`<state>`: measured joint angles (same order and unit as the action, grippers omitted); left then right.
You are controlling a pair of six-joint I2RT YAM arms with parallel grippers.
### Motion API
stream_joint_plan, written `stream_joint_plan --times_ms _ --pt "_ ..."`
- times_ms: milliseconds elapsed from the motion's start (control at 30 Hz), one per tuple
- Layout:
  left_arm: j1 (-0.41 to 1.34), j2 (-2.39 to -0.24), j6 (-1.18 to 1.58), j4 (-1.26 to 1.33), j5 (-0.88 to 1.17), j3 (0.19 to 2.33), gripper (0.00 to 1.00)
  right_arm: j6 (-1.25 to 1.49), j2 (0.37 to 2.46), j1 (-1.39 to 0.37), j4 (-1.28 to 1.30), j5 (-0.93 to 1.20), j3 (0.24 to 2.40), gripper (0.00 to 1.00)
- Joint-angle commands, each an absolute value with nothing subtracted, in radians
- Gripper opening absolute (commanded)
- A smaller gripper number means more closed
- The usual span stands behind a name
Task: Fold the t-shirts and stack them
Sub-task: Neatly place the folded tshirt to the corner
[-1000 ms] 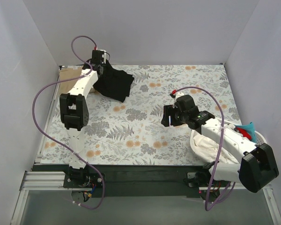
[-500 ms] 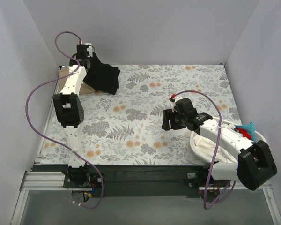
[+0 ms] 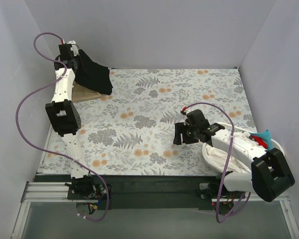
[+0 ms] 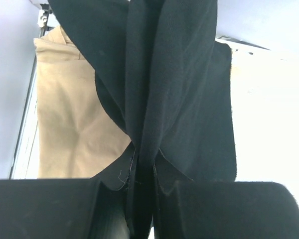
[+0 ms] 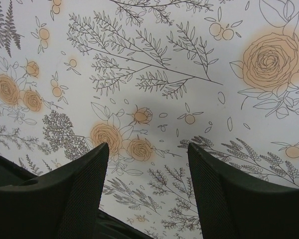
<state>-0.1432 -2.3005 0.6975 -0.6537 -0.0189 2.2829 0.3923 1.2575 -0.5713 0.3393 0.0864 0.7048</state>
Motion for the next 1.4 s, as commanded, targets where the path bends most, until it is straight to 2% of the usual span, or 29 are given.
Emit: stream_joint_plan --times_ms 0,1367 --pt "-0.161 -2.260 0.726 -0.624 0.049 2.344 0.00 0.403 1.246 -0.569 0.319 0.103 0.706 0.71" --pt "-0.236 -2.195 0.802 -0.563 0.167 2.390 0.00 0.468 1.221 -0.643 0.298 0.112 0.640 0.71"
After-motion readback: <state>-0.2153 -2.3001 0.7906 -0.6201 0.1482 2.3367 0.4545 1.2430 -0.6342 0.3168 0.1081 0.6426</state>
